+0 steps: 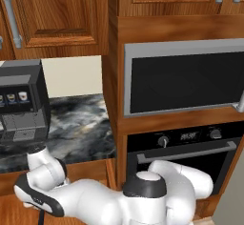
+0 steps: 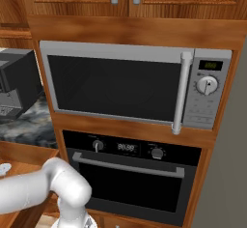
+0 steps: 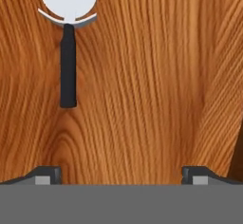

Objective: Take the pizza cutter from the drawer on the left and place it on the dining counter for cutting.

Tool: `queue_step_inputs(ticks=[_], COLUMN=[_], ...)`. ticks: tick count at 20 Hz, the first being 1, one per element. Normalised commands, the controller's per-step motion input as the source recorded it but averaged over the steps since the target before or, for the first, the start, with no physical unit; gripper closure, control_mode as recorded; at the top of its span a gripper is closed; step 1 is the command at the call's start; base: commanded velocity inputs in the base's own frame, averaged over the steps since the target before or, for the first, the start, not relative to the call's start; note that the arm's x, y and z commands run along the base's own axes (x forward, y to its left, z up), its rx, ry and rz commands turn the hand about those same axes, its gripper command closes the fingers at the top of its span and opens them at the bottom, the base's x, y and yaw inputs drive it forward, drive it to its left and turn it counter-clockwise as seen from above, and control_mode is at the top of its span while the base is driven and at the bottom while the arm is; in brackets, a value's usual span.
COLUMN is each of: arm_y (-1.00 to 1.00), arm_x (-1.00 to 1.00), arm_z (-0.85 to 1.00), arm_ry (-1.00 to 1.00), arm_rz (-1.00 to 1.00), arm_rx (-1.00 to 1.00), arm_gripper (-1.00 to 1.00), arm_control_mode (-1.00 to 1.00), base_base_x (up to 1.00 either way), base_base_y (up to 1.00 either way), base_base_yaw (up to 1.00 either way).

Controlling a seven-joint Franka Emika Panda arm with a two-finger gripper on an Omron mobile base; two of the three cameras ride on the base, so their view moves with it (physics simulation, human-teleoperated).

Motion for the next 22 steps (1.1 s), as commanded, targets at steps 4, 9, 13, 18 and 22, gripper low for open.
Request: queue_step_inputs(ticks=[4, 9, 13, 18, 22], arm_y=[0.34, 0.36, 0.26, 0.18, 0.09], arm_x=[0.13, 0.19, 0.23, 0.18, 0.24], arm_z=[-0.37, -0.38, -0.43, -0.41, -0.45], arm_ry=[0.05, 0.02, 0.0, 0.0, 0.0], arm_rz=[0.0, 0.0, 0.0, -0.02, -0.04], arm_rx=[0.0, -0.01, -0.04, -0.02, 0.0], arm_gripper=[-1.0, -1.0, -1.0, -1.0, -1.0], arm_control_mode=[-1.0, -1.0, -1.0, -1.0, -1.0], base_base_x=[0.0, 0.0, 0.0, 0.0, 0.0], base_base_y=[0.0, 0.0, 0.0, 0.0, 0.0], base_base_yaw=[0.0, 0.0, 0.0, 0.0, 0.0])
